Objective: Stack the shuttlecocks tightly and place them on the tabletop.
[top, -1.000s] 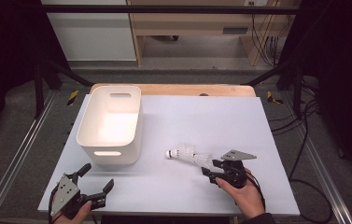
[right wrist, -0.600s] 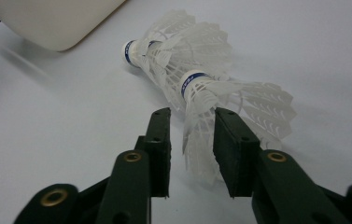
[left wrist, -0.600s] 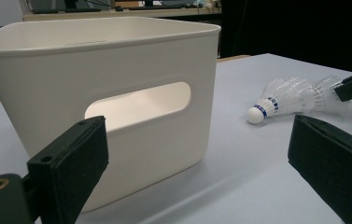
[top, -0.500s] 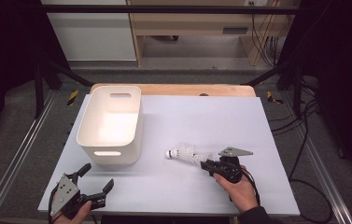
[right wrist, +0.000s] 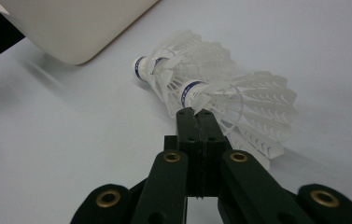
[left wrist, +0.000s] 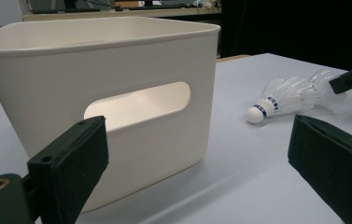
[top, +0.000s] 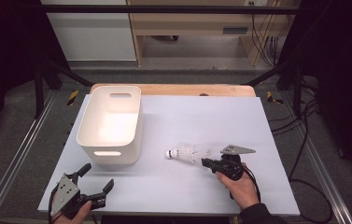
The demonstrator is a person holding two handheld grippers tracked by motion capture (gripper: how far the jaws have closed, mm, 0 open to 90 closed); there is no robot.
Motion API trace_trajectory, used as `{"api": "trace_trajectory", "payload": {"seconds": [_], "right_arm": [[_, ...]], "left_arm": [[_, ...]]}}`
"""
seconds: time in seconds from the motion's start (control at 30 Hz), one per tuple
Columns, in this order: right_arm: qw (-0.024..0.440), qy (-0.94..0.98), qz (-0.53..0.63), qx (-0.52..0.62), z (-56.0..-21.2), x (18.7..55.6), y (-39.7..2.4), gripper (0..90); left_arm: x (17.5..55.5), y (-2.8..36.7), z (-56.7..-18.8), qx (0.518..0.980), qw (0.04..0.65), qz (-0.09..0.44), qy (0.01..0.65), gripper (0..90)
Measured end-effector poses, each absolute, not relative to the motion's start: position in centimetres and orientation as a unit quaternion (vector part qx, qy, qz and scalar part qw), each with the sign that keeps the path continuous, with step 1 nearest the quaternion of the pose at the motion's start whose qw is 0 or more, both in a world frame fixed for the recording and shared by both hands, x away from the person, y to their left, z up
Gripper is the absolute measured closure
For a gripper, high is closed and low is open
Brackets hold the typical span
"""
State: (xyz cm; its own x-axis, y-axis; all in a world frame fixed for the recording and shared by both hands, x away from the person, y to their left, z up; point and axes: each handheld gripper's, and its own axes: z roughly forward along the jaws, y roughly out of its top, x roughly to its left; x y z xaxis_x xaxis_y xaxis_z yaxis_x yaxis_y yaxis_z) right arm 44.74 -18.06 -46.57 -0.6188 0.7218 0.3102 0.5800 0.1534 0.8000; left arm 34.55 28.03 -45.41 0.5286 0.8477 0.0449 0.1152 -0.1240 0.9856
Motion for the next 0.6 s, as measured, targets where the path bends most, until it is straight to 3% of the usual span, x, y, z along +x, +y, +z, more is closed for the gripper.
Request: {"api": "trace_trajectory", "payload": {"seconds": [0.6], "right_arm": [[0.057, 0.762, 0.496, 0.412, -46.4, 46.1, -17.0, 90.0]], "left_arm": [[34.5, 28.1, -45.4, 0.674, 0.558, 0.329, 0.357, 5.1]]}}
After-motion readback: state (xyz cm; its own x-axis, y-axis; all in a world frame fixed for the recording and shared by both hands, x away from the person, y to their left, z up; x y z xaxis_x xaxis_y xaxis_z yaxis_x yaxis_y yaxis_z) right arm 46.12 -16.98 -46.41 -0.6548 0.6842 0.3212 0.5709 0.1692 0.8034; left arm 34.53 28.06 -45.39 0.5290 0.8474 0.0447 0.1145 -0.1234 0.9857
